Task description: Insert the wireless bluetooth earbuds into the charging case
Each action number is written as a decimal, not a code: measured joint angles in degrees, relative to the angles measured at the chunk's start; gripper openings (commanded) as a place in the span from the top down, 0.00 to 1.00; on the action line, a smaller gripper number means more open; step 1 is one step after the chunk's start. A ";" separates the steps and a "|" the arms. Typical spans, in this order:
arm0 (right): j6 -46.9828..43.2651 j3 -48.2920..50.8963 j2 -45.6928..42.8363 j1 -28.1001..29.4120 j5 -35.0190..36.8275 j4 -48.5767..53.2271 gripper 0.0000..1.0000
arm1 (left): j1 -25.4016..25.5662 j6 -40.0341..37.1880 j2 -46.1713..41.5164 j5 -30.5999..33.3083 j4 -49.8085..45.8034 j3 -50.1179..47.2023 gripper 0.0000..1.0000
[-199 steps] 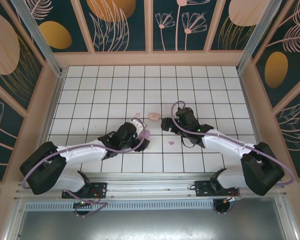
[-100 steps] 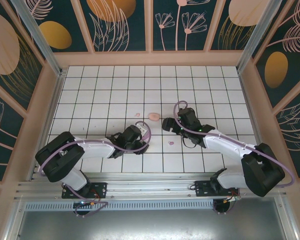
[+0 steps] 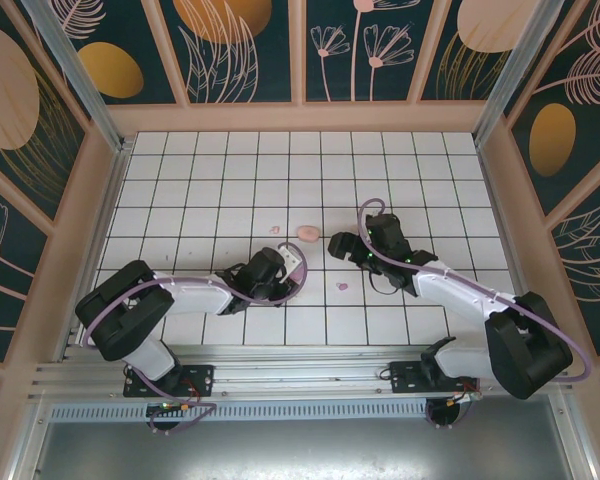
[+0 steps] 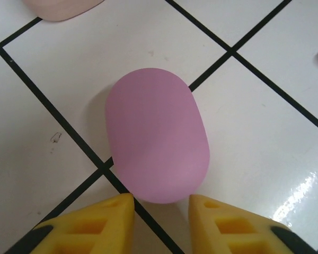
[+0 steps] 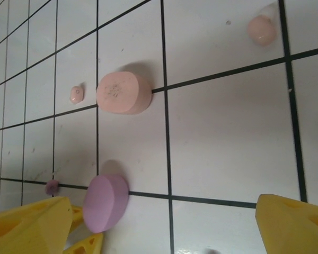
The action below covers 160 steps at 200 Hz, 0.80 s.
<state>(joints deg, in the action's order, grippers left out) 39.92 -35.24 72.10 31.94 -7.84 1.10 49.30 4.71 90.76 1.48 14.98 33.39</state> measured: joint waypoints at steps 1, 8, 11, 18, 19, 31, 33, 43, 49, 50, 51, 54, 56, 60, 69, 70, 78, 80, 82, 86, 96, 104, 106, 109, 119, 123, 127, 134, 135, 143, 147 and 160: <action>0.07 0.02 -0.02 0.00 -0.13 -0.04 0.13 | 0.00 -0.02 -0.04 -0.04 0.02 -0.02 0.72; 0.15 0.13 -0.02 -0.02 -1.07 -0.46 0.14 | 0.00 -0.20 -0.55 -0.20 0.09 -0.33 0.73; 0.13 0.17 -0.04 -0.02 -1.51 -0.68 0.14 | 0.00 -0.22 -0.79 -0.24 0.15 -0.46 0.73; 0.33 0.20 -0.04 -0.02 -2.45 -1.03 0.14 | 0.00 -0.44 -1.36 -0.44 0.26 -0.74 0.74; 0.37 0.20 -0.04 -0.04 -2.69 -1.14 0.14 | 0.00 -0.46 -1.42 -0.48 0.28 -0.76 0.74; 0.63 0.20 -0.04 -0.02 -4.48 -1.95 0.14 | 0.00 -0.83 -2.60 -0.94 0.42 -1.07 0.74; 0.72 0.20 -0.04 -0.04 -4.83 -2.10 0.14 | 0.00 -0.85 -2.78 -1.01 0.50 -1.14 0.74; 0.76 0.20 -0.02 -0.13 -6.54 -2.69 0.15 | 0.00 -1.22 -3.78 -1.25 0.87 -1.36 0.67; 0.92 0.20 0.07 -0.39 -7.56 -3.06 0.14 | 0.00 -1.42 -4.33 -1.33 1.14 -1.44 0.59; 0.92 0.20 0.11 -0.44 -7.74 -3.08 0.14 | 0.00 -1.77 -4.46 -1.40 1.18 -1.46 0.59; 0.92 0.20 0.13 -0.44 -7.82 -3.13 0.14 | 0.00 -1.77 -4.50 -1.42 1.25 -1.46 0.57; 0.94 0.20 0.22 -0.59 -8.26 -3.28 0.14 | 0.00 -1.40 -4.72 -1.49 1.36 -1.46 0.53; 0.96 0.20 0.33 -0.76 -8.50 -3.41 0.14 | 0.00 -1.95 -4.87 -1.53 1.42 -1.46 0.51; 0.96 0.20 0.50 -0.98 -8.87 -3.54 0.14 | 0.00 -1.55 -5.07 -1.64 1.55 -1.46 0.47; 0.96 0.20 1.09 -1.40 -9.55 -3.87 0.14 | 0.00 -1.66 -5.40 -1.73 1.68 -1.46 0.41; 0.98 0.20 1.14 -1.42 -9.62 -3.89 0.14 | 0.00 -1.97 -5.40 -1.75 1.68 -1.46 0.40; 0.98 0.20 1.62 -1.60 -10.10 -3.89 0.14 | 0.00 -1.51 -5.44 -1.92 1.68 -1.46 0.36; 1.01 0.20 1.75 -1.64 -10.23 -3.89 0.14 | 0.00 -1.11 -5.44 -2.05 1.68 -1.46 0.35; 1.01 0.20 1.86 -1.64 -10.32 -3.89 0.14 | 0.00 -1.20 -5.44 -2.08 1.68 -1.46 0.34; 1.03 0.20 2.03 -1.64 -10.34 -3.87 0.14 | 0.00 -0.83 -5.44 -2.27 1.53 -1.46 0.32; 1.11 0.20 2.23 -1.64 -10.47 -3.85 0.14 | 0.00 -0.04 -5.44 -2.69 1.44 -1.46 0.29; 1.16 0.20 2.23 -1.64 -10.45 -3.82 0.14 | 0.00 0.81 -5.44 -3.32 1.33 -1.46 0.27; 1.16 0.20 2.23 -1.64 -10.45 -3.82 0.14 | 0.00 1.11 -5.44 -3.61 1.29 -1.44 0.27; 1.16 0.20 2.23 -1.66 -10.43 -3.82 0.14 | 0.00 1.64 -5.44 -3.91 1.27 -1.40 0.27; 1.20 0.20 2.23 -1.86 -10.32 -3.67 0.14 | 0.00 3.41 -5.31 -4.48 0.28 -0.83 0.27; 1.20 0.20 2.23 -1.92 -10.27 -3.61 0.14 | 0.00 4.15 -5.20 -4.66 -0.17 -0.42 0.27; 1.38 0.20 2.23 -2.08 -10.29 -3.56 0.14 | 0.00 4.96 -4.94 -4.70 -0.76 0.17 0.27; 1.51 0.20 2.23 -2.38 -10.27 -3.52 0.14 | 0.00 6.27 -4.24 -4.72 -1.88 1.55 0.27; 1.57 0.20 2.23 -2.45 -10.27 -3.52 0.14 | 0.00 6.54 -4.04 -4.72 -2.08 1.88 0.27; 1.97 0.20 2.23 -2.89 -10.29 -3.41 0.14 | 0.00 8.20 -2.69 -4.68 -3.34 4.00 0.27; 2.10 0.20 2.23 -3.15 -10.32 -3.34 0.14 | 0.00 9.01 -2.03 -4.68 -3.98 5.03 0.28; 2.69 0.20 2.23 -3.82 -10.38 -3.08 0.14 | 0.00 11.30 0.20 -4.48 -6.16 8.46 0.28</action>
<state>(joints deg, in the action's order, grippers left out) 42.61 -35.05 74.32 28.12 -18.22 -1.98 49.30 16.01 90.96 -3.01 8.82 41.85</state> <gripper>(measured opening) 0.856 0.726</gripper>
